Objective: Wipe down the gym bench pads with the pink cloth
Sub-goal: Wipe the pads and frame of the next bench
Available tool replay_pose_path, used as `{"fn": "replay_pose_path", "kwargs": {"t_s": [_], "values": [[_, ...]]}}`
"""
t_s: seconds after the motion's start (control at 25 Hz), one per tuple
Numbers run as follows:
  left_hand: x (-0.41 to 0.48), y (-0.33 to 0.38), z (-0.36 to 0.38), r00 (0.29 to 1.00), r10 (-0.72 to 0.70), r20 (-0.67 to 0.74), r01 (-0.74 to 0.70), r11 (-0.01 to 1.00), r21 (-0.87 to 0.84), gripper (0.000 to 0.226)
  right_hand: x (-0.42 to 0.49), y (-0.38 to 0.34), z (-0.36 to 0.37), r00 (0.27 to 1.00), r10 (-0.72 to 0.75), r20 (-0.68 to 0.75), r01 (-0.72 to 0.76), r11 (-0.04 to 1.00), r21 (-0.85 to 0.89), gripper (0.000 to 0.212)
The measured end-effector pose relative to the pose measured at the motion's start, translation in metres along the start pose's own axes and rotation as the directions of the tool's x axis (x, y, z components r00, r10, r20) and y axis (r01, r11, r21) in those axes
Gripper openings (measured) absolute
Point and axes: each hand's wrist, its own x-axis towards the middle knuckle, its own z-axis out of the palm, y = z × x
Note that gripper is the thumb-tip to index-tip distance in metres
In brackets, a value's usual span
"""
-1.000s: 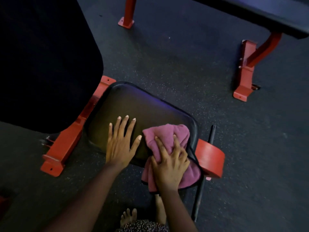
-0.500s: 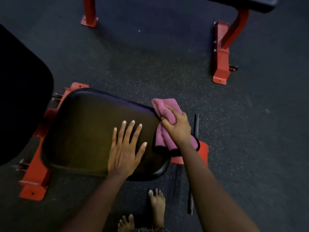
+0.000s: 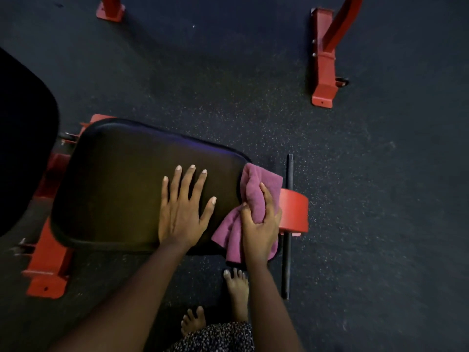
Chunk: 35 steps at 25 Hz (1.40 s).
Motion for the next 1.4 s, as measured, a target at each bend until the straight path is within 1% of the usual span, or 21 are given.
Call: {"fn": "replay_pose_path", "kwargs": {"t_s": [0.12,0.2,0.28,0.36,0.4,0.44,0.48,0.52,0.56,0.6,0.64,0.68,0.72,0.8,0.84,0.96,1.04,1.12,1.2,1.28,1.4], "values": [[-0.001,0.0,-0.001,1.0,0.002,0.02,-0.001,1.0,-0.016,0.064,-0.026,0.004,0.0,0.998,0.057,-0.031,-0.056,0.998,0.023,0.058],[-0.002,-0.001,-0.005,1.0,0.013,0.004,-0.012,0.996,-0.091,0.064,-0.038,0.01,-0.004,1.0,0.028,0.003,-0.028,0.999,0.03,0.058],[-0.017,-0.002,-0.012,0.998,-0.044,-0.038,0.03,0.953,-0.303,0.061,-0.051,0.018,-0.012,0.994,-0.077,0.081,0.079,0.997,-0.018,0.056],[-0.051,0.004,-0.017,0.97,-0.229,-0.081,0.154,0.838,-0.523,0.054,-0.06,0.032,-0.026,0.957,-0.231,0.175,0.259,0.952,-0.165,0.054],[-0.074,0.008,-0.02,0.931,-0.352,-0.098,0.222,0.758,-0.614,0.052,-0.063,0.04,-0.034,0.917,-0.328,0.228,0.383,0.885,-0.264,0.053],[-0.095,0.012,-0.024,0.866,-0.488,-0.108,0.28,0.652,-0.704,0.051,-0.062,0.046,-0.041,0.856,-0.426,0.291,0.51,0.788,-0.345,0.051],[-0.112,0.013,-0.027,0.762,-0.643,-0.082,0.33,0.494,-0.805,0.052,-0.058,0.051,-0.047,0.776,-0.513,0.366,0.628,0.676,-0.385,0.05],[-0.119,0.011,-0.029,0.608,-0.793,0.022,0.359,0.25,-0.899,0.054,-0.053,0.052,-0.049,0.675,-0.586,0.448,0.737,0.558,-0.381,0.049],[-0.118,0.005,-0.031,0.441,-0.866,0.237,0.348,-0.078,-0.934,0.055,-0.047,0.05,-0.047,0.551,-0.648,0.526,0.834,0.429,-0.346,0.046],[-0.112,-0.005,-0.031,0.338,-0.818,0.465,0.274,-0.387,-0.881,0.056,-0.043,0.047,-0.043,0.412,-0.695,0.589,0.91,0.286,-0.3,0.044],[-0.107,-0.017,-0.029,0.323,-0.722,0.612,0.177,-0.589,-0.788,0.057,-0.038,0.043,-0.037,0.285,-0.72,0.632,0.954,0.148,-0.262,0.042],[-0.103,-0.029,-0.027,0.367,-0.632,0.683,0.098,-0.704,-0.704,0.059,-0.035,0.04,-0.03,0.194,-0.724,0.662,0.969,0.038,-0.242,0.042],[-0.102,-0.039,-0.027,0.421,-0.567,0.708,0.025,-0.773,-0.634,0.062,-0.033,0.038,-0.024,0.142,-0.711,0.689,0.972,-0.033,-0.235,0.044],[-0.105,-0.056,-0.029,0.489,-0.492,0.721,-0.045,-0.839,-0.542,0.072,-0.032,0.033,-0.017,0.102,-0.675,0.731,0.966,-0.107,-0.235,0.051],[-0.108,-0.061,-0.031,0.504,-0.459,0.732,-0.03,-0.856,-0.517,0.078,-0.032,0.029,-0.015,0.081,-0.661,0.746,0.962,-0.144,-0.232,0.054],[-0.116,-0.071,-0.032,0.536,-0.385,0.751,0.026,-0.882,-0.47,0.087,-0.04,0.0,0.003,-0.033,-0.59,0.807,0.946,-0.28,-0.166,0.061],[-0.119,-0.077,-0.031,0.565,-0.36,0.742,0.056,-0.881,-0.47,0.09,-0.047,-0.022,0.027,-0.095,-0.537,0.838,0.944,-0.316,-0.095,0.067],[-0.124,-0.083,-0.03,0.572,-0.351,0.742,0.124,-0.857,-0.501,0.091,-0.053,-0.039,0.052,-0.164,-0.5,0.851,0.942,-0.336,-0.016,0.066],[-0.128,-0.092,-0.028,0.53,-0.4,0.748,0.157,-0.82,-0.55,0.089,-0.058,-0.057,0.075,-0.238,-0.462,0.854,0.927,-0.37,0.058,0.066],[-0.131,-0.099,-0.03,0.442,-0.476,0.76,0.105,-0.814,-0.571,0.083,-0.065,-0.081,0.103,-0.299,-0.399,0.867,0.903,-0.411,0.123,0.068],[-0.127,-0.093,-0.036,0.339,-0.554,0.761,0.033,-0.801,-0.598,0.076,-0.075,-0.118,0.14,-0.362,-0.318,0.876,0.885,-0.412,0.216,0.051]]}}
